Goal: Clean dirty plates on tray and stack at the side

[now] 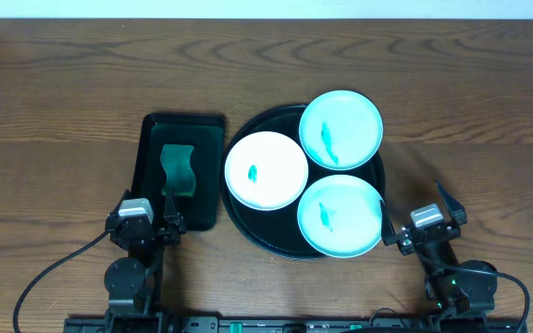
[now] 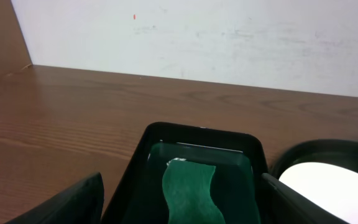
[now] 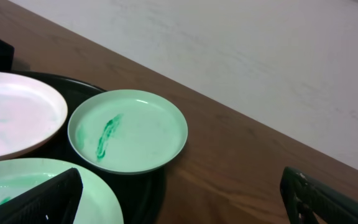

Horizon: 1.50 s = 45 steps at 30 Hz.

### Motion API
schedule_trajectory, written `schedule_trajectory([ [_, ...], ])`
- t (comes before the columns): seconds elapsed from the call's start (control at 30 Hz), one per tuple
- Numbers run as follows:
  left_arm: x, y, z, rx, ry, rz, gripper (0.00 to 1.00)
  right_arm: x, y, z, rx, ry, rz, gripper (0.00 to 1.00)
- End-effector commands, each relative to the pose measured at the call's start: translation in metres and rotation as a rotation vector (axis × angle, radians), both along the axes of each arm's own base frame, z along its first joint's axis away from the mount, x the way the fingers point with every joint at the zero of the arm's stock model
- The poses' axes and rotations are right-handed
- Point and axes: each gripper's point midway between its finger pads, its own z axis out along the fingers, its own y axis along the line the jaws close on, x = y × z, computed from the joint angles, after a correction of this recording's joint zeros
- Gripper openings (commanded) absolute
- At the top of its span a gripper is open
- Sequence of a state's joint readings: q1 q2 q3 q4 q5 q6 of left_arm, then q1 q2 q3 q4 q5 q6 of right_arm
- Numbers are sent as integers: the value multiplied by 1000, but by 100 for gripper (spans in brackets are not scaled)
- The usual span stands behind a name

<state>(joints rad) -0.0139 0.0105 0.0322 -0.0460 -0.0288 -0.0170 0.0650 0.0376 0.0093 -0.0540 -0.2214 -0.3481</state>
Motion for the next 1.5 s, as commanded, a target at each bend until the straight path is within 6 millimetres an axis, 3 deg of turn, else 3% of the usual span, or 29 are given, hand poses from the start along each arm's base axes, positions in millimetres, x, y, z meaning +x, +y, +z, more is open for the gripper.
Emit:
schedule_trajectory([
  [0.0, 0, 1, -18, 22, 48, 4, 78, -1, 3, -2, -4, 3, 16, 99],
  [1.17, 0, 1, -18, 22, 47, 4, 78, 2, -4, 0, -11, -7, -26, 99],
  [1.33, 0, 1, -18, 22, 48, 4, 78, 3, -5, 18, -27, -86, -31, 99],
  [1.47, 0, 1, -18, 22, 47, 4, 78, 2, -4, 20, -23, -94, -24, 99],
])
